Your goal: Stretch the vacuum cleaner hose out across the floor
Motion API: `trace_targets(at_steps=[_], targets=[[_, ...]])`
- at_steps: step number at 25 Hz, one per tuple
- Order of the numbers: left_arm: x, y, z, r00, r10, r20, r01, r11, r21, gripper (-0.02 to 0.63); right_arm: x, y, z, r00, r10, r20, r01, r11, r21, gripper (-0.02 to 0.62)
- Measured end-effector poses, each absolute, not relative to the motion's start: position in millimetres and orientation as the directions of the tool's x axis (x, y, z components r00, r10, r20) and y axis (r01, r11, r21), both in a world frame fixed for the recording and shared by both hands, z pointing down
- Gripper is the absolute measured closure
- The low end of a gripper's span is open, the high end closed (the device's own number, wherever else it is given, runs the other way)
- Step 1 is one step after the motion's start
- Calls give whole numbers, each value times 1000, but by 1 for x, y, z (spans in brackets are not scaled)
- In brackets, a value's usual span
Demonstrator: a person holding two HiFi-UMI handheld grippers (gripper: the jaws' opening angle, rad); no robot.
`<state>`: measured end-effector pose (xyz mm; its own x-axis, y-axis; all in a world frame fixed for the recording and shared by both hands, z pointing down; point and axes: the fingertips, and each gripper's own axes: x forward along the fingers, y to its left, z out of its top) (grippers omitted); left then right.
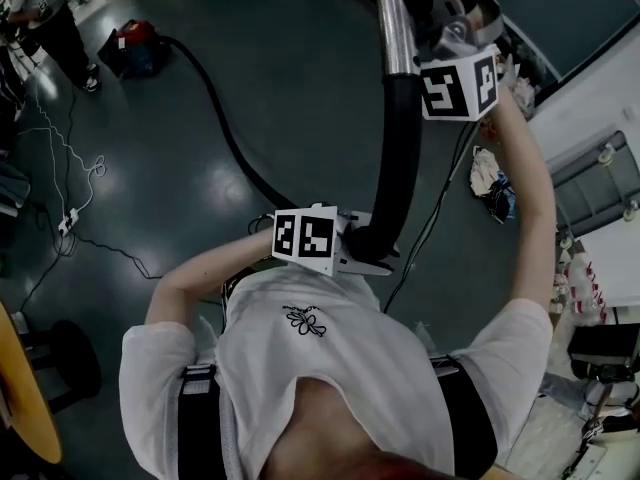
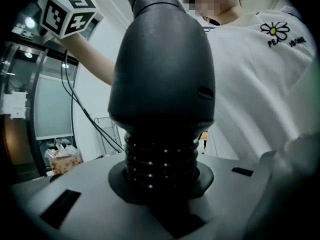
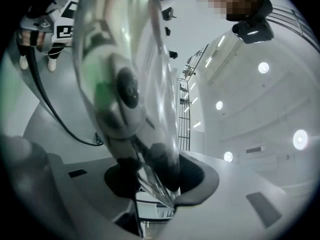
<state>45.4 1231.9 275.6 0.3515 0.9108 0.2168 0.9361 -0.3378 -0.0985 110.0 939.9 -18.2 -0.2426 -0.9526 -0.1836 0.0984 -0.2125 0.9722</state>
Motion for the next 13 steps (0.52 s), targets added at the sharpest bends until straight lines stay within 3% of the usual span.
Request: trace_targets(at_steps=[5,13], targets=[[50,1201,284,386,898,210,922,-372,-103,511,117,922,-12,-247,-960,-130,169,-174,970,422],[61,1278,327,378,893,244,926,-363,-105,511,122,995,27,-241,-961,-134,177,-179,968,422]])
